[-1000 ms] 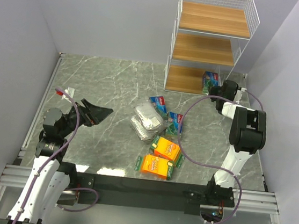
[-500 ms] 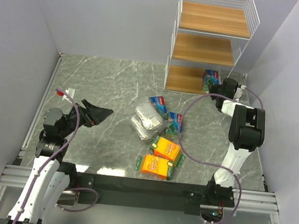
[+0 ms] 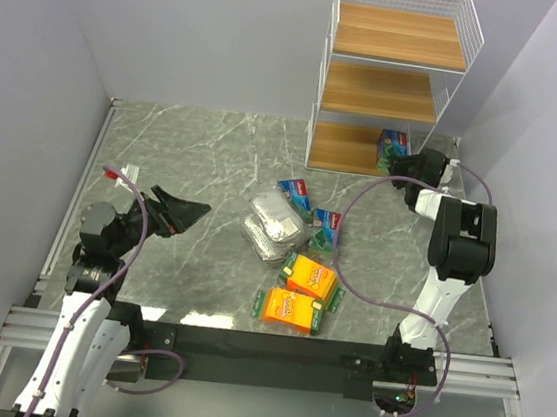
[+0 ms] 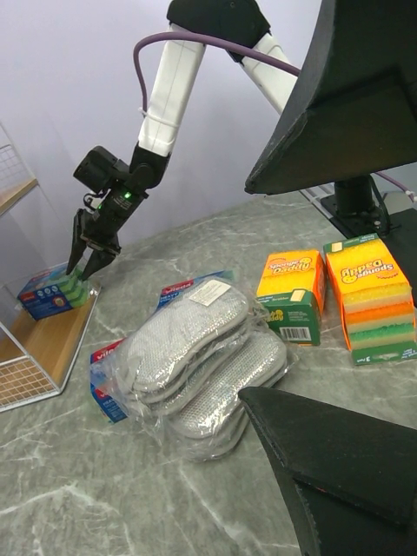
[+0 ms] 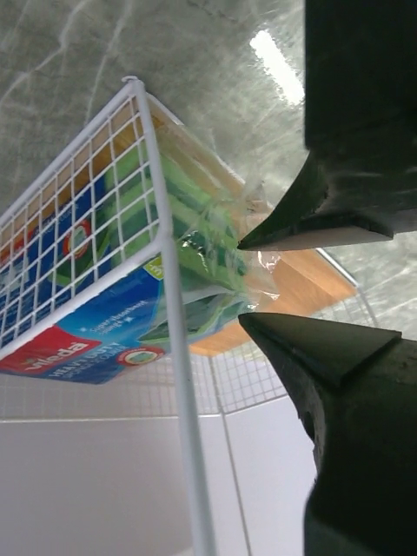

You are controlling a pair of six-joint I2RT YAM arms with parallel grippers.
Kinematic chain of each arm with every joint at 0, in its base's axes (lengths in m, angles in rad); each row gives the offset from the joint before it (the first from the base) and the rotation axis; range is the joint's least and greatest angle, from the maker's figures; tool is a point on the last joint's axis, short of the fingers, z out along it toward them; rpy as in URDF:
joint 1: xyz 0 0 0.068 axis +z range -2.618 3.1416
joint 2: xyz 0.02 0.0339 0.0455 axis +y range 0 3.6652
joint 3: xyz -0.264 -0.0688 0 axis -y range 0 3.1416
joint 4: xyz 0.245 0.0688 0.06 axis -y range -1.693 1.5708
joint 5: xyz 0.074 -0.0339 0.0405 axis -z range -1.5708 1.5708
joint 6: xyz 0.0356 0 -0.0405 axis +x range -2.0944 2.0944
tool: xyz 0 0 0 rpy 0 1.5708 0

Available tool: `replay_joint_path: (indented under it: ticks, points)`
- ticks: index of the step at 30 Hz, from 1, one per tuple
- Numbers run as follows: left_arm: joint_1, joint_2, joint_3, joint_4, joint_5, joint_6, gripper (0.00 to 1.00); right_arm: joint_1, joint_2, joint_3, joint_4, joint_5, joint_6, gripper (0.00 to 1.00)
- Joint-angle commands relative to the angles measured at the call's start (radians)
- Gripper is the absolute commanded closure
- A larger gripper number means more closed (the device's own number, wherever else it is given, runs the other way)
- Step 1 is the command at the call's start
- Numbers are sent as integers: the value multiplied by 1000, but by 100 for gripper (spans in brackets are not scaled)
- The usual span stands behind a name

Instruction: Place and organize the cleaning sponges onto the shelf

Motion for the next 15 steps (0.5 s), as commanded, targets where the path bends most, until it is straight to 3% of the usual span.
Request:
replay_joint_path:
  ticks: [1, 4, 5, 6, 7, 15]
  points:
    - [-3, -15, 11, 13, 15, 15, 0, -14, -96, -31, 63, -45, -11, 55]
    - [-3, -12, 11, 13, 14, 14, 1, -15, -171, -89, 90, -83, -17, 41]
    - [-3, -12, 10, 13, 14, 12, 0, -14, -194, -106, 93, -98, -34, 31]
    - [-3, -9, 8, 20, 14, 11, 1, -14, -214, -123, 91, -111, -41, 31]
    - [-3, -7, 1, 28, 17, 2, 0, -12, -251, -146, 76, -117, -49, 13]
    - [-3, 14, 11, 47, 12, 6, 1, -2, -469, -284, -191, -216, -147, 13]
